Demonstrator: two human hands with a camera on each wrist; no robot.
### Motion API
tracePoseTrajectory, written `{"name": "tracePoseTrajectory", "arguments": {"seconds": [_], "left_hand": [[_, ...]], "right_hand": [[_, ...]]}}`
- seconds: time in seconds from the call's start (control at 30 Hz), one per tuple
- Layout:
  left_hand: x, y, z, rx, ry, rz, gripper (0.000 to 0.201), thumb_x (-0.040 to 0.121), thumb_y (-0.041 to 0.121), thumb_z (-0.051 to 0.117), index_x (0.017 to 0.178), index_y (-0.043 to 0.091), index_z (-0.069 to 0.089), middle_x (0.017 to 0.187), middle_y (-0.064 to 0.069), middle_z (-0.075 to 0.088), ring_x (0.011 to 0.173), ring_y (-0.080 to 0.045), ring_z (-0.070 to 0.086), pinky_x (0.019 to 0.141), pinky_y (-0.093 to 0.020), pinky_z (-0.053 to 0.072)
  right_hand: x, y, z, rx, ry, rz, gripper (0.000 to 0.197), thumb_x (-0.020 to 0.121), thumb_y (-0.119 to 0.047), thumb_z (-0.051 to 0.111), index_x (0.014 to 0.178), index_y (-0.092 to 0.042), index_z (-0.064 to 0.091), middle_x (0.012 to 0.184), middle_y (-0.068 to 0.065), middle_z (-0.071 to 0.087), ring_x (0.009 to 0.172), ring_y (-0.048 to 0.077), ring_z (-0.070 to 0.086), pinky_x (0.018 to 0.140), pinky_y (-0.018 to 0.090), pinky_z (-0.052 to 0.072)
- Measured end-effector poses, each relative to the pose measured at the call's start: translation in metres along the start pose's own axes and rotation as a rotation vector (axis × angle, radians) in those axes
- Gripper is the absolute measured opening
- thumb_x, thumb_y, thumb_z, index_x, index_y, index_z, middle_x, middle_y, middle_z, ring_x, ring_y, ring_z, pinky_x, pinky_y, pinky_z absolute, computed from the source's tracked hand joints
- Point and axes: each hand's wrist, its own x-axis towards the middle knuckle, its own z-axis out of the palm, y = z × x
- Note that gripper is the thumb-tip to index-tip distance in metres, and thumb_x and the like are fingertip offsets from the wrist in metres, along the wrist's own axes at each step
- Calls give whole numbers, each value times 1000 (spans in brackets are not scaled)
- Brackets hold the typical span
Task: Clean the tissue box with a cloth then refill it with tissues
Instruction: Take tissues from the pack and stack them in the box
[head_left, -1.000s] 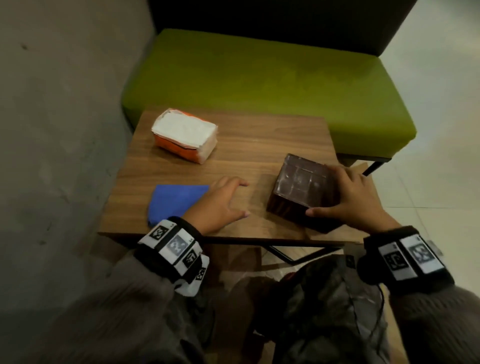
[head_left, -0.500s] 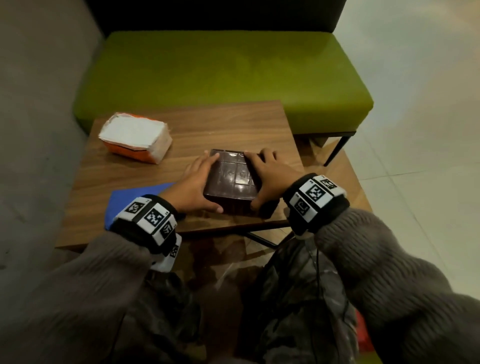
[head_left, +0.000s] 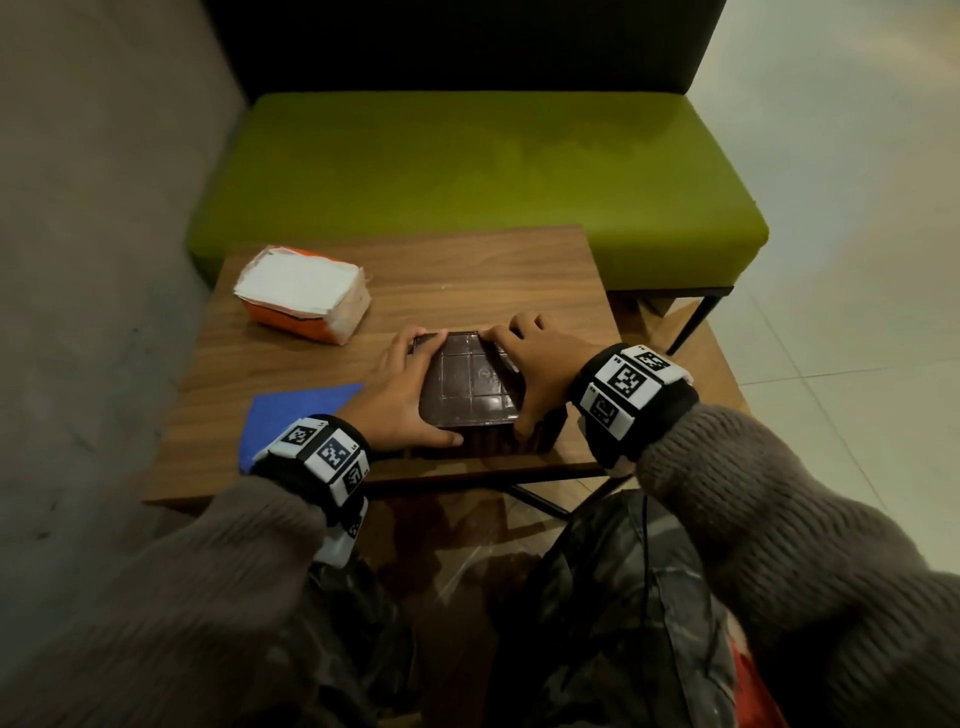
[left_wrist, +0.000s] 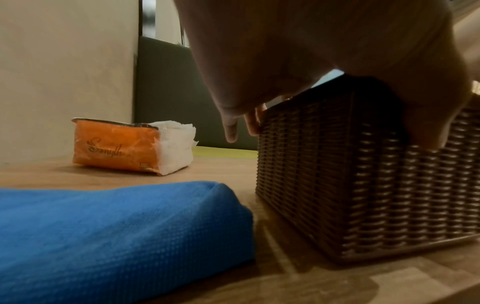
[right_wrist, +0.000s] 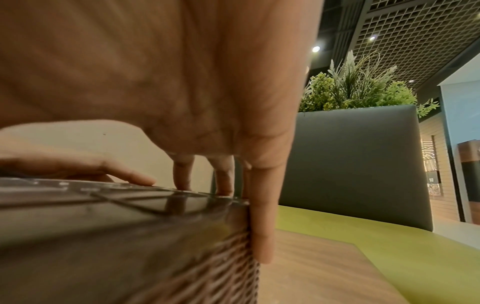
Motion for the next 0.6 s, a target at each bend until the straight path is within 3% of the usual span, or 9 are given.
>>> {"name": "tracePoseTrajectory", "arguments": {"seconds": [0.17,0.3,0.4,0.47,0.53,0.6], "left_hand": [[-3,8,0,63,9,-46,123,55,57,81,147,31,3,151,3,-5,141,-22,6,114,-43,18],[-5,9,-7,-13,-48,-53,128,53,55,82,145,38,-4,150,8,-9,142,-24,7,114,-46,23],[-13,6,-17,-78,-79,-16,127,56,46,85,142,47,-9,153,9,-14,142,-20,7,112,-43,27],[-21,2,-24,-99,14,48,111,65,45,79,142,50,0,156,4,-3,143,-17,12,113,-44,28],[-24,-1,-31,-110,155,169,86,74,53,67,142,46,16,154,-1,18,141,-14,20,112,-43,29],[-22,0,-41,-114,274,264,59,84,39,58,138,34,35,148,-2,31,136,-12,29,110,-29,30]], "right_hand": [[4,5,-10,6,-37,-34,124,57,-44,88,152,-21,12,145,11,26,134,34,24,109,50,35],[6,12,-15,70,-51,-54,121,59,-42,89,152,-26,13,144,9,26,135,33,23,111,52,32],[2,20,-20,209,-40,-70,111,65,-37,87,151,-30,17,144,7,26,135,31,23,110,50,33],[-2,28,-27,367,-35,-91,104,68,-34,87,149,-33,22,140,3,29,132,27,28,108,44,35],[-7,31,-33,496,-67,-131,98,68,-33,87,146,-38,27,138,-1,33,129,24,35,104,38,38],[-13,31,-36,619,-109,-164,90,73,-33,83,145,-38,30,135,-5,38,126,19,40,95,25,41]]}}
